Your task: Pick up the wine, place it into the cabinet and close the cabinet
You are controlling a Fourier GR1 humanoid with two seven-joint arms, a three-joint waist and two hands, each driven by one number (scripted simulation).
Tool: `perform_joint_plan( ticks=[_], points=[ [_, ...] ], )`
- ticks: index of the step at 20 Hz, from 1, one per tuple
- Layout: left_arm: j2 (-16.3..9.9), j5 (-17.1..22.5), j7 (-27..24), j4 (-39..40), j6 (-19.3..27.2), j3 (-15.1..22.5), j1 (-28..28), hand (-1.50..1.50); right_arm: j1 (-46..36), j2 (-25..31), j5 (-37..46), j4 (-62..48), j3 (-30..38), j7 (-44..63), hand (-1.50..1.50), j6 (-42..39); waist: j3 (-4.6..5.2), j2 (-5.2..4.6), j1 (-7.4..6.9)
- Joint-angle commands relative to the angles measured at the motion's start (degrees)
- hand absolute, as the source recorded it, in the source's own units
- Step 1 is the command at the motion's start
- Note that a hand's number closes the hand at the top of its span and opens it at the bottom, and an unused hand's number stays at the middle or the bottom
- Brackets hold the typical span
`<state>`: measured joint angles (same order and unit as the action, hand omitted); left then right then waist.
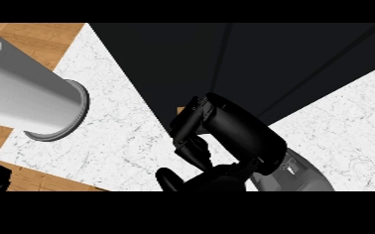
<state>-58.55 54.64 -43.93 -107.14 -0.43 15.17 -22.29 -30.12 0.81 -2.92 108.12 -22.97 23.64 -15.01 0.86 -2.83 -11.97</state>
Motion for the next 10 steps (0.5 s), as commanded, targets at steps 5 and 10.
perform_joint_plan(
  ticks=[5,10],
  points=[
    [-0.08,-0.15,0.84,0.63,-0.83,-0.09,2.69,1.5,-19.59,-0.79,3.65,-18.55,5.28,0.42,1.5,8.67,-0.13,-0.7,-1.49],
    [0.11,-0.31,0.97,1.32,-1.66,-0.01,3.87,1.5,-28.5,-0.8,2.13,-30.39,9.54,-1.07,1.5,10.61,-0.25,-1.44,-2.2]
  ],
)
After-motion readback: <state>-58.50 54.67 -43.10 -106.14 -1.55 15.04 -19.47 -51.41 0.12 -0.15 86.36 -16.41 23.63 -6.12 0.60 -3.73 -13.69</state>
